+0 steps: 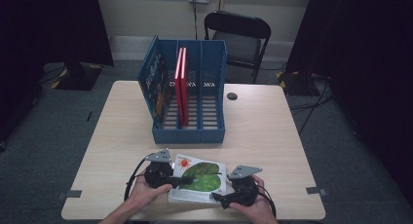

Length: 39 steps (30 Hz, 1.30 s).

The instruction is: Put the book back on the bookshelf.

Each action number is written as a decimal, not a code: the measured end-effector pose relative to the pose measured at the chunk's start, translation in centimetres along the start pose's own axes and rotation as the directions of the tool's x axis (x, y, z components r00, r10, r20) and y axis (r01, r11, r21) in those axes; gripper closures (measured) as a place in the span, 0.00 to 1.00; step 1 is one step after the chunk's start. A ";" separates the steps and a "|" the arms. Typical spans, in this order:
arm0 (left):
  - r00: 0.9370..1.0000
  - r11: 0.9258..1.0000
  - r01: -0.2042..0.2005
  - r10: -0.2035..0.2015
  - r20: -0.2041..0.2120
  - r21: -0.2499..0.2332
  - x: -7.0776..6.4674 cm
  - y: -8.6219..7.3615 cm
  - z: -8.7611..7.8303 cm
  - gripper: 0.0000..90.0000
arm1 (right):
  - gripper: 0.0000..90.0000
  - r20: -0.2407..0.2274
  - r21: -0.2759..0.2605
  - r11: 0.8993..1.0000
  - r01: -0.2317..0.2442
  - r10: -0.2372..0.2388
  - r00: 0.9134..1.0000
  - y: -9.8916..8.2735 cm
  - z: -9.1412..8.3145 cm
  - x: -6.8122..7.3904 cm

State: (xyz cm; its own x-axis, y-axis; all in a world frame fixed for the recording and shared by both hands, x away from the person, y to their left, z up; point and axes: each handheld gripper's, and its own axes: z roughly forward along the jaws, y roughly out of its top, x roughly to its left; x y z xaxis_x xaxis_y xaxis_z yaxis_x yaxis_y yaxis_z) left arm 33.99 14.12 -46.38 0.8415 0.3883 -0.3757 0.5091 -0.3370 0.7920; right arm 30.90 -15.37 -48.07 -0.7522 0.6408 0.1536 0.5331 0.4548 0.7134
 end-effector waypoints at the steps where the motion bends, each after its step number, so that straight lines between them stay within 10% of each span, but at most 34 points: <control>1: 1.000 1.000 -0.007 0.007 -0.003 0.003 -0.1 0.0 0.0 0.77 | 0.13 -0.002 -0.006 1.000 -0.004 0.004 1.000 0.1 0.1 -0.2; 20: 0.991 0.991 -0.130 0.130 0.015 0.009 -1.9 0.0 -0.6 0.82 | 0.08 -0.137 -0.003 0.997 -0.071 0.070 0.988 0.8 1.0 -1.5; 39: 0.992 0.996 -0.088 0.088 -0.090 0.007 -0.4 0.3 -0.5 0.86 | 0.37 -0.001 -0.169 0.985 0.029 -0.029 1.000 2.2 -2.5 -0.4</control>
State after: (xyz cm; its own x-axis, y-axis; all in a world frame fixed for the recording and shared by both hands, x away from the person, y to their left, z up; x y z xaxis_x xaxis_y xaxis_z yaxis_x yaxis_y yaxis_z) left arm 33.71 14.30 -45.73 0.8633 0.4329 -0.2593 0.4344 -0.3760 0.8185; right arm 31.43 -16.19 -44.84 -0.7679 0.6265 0.1333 0.4379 0.3617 0.8231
